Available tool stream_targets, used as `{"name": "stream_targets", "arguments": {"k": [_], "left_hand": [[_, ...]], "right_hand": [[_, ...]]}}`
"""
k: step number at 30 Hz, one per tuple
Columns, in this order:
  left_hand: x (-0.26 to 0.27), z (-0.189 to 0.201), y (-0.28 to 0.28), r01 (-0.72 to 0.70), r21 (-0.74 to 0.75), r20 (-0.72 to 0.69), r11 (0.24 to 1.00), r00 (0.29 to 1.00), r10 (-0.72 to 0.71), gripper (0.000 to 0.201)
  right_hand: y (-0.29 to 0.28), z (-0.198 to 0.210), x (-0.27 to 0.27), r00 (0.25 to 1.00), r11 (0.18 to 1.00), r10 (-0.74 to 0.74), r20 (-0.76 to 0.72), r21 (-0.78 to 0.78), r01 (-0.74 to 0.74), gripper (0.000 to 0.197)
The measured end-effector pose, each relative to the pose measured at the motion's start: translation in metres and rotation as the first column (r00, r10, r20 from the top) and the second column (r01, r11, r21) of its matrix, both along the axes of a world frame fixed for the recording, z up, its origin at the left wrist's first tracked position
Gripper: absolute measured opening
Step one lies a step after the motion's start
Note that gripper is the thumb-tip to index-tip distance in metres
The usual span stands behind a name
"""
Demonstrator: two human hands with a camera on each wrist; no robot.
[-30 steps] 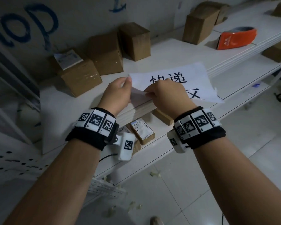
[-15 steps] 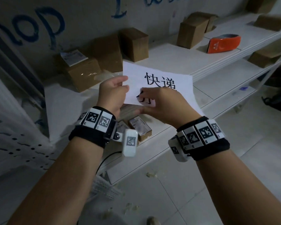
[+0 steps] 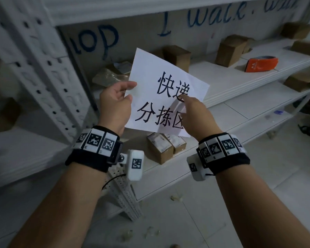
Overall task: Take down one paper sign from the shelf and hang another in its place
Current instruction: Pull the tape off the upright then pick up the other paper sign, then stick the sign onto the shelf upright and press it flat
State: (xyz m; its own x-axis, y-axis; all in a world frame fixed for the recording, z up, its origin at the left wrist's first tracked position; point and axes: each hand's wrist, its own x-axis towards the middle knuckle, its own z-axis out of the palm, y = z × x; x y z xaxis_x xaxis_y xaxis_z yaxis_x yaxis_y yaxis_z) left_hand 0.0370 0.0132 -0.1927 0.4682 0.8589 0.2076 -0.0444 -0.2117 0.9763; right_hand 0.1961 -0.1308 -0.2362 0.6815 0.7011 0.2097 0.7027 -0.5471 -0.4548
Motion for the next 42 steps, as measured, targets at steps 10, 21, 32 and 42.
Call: {"name": "stream_targets", "arguments": {"k": [10, 21, 32, 42], "left_hand": [[-0.146, 0.037, 0.012, -0.051, 0.164, 0.117, 0.985, 0.993, 0.032, 0.051], [-0.285, 0.056, 0.032, -0.297, 0.149, 0.182, 0.943, 0.946, 0.269, 0.043], [-0.349, 0.061, 0.048, -0.501, 0.03, 0.196, 0.865, 0.852, 0.486, 0.035], [-0.315, 0.086, 0.018, -0.65, 0.239, -0.023, 0.721, 0.739, 0.673, 0.086]], "right_hand": [[0.014, 0.016, -0.082, 0.975, 0.977, -0.117, -0.189, 0.154, 0.147, 0.114], [0.026, 0.044, -0.178, 0.981, 0.931, -0.03, -0.192, 0.352, 0.097, 0.043], [0.036, 0.066, -0.222, 0.941, 0.877, 0.287, -0.179, 0.445, -0.183, 0.012], [0.058, 0.104, -0.256, 0.833, 0.699, 0.498, -0.242, 0.68, -0.22, 0.011]]}}
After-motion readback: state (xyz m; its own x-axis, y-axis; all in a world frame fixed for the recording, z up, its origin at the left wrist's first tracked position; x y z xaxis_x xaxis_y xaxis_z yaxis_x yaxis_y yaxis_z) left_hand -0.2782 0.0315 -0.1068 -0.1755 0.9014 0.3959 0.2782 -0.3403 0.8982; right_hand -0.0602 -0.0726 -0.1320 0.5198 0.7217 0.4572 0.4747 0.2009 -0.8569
